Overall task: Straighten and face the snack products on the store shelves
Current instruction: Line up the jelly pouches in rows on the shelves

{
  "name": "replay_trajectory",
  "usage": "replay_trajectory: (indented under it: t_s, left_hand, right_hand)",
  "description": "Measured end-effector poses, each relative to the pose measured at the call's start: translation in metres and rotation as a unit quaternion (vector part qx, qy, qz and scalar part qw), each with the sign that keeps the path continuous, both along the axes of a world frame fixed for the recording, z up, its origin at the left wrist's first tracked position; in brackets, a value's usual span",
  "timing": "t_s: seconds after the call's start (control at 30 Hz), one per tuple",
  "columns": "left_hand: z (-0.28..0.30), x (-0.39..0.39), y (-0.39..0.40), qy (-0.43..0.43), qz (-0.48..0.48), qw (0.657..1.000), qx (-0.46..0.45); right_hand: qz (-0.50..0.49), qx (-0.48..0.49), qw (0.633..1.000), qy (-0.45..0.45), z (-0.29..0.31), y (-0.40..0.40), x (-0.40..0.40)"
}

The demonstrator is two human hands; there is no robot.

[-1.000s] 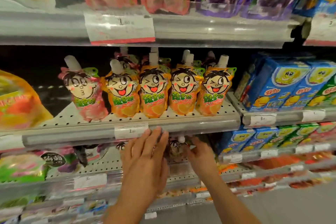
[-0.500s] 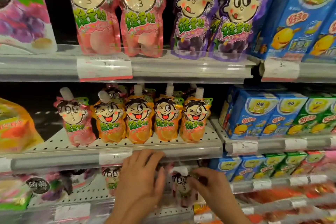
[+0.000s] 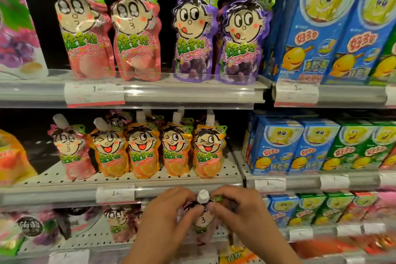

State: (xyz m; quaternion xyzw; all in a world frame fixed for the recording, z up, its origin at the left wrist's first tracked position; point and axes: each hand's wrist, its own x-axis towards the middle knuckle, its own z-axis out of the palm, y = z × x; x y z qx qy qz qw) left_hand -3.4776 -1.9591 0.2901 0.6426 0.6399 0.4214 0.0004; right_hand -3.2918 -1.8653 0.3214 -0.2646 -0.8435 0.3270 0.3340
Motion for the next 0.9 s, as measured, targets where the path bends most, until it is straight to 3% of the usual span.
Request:
replay_trajectory:
  t_s: [0.2, 0.37, 0.53, 0.7, 0.9]
  left_hand:
    - [0.019, 0.008, 0.001, -0.037, -0.010, 0.999, 0.034]
    - [0.079, 0.008, 0.004, -0.052, -0.058, 0.995, 0.055]
    - [0.166, 0.008, 0.015, -0.012, -0.037, 0.986, 0.164]
    - [0.251, 0.025, 0.046, 0.059, -0.013, 0.964, 0.259]
    - [0.303, 0.033, 0.089, 0.157, 0.060, 0.961, 0.218]
  right_hand:
    - [0.002, -0.014, 1.000, 0.007, 0.013, 0.003, 0.006]
    - [-0.028, -0.023, 0.995, 0.096, 0.050, 0.007, 0.013]
    - [-0.062, -0.074, 0.966, 0.241, 0.109, 0.017, 0.024]
    - [-0.111, -0.052, 0.943, 0.309, 0.156, 0.021, 0.037]
    - [-0.122, -0.032, 0.934, 0.335, 0.176, 0.015, 0.052]
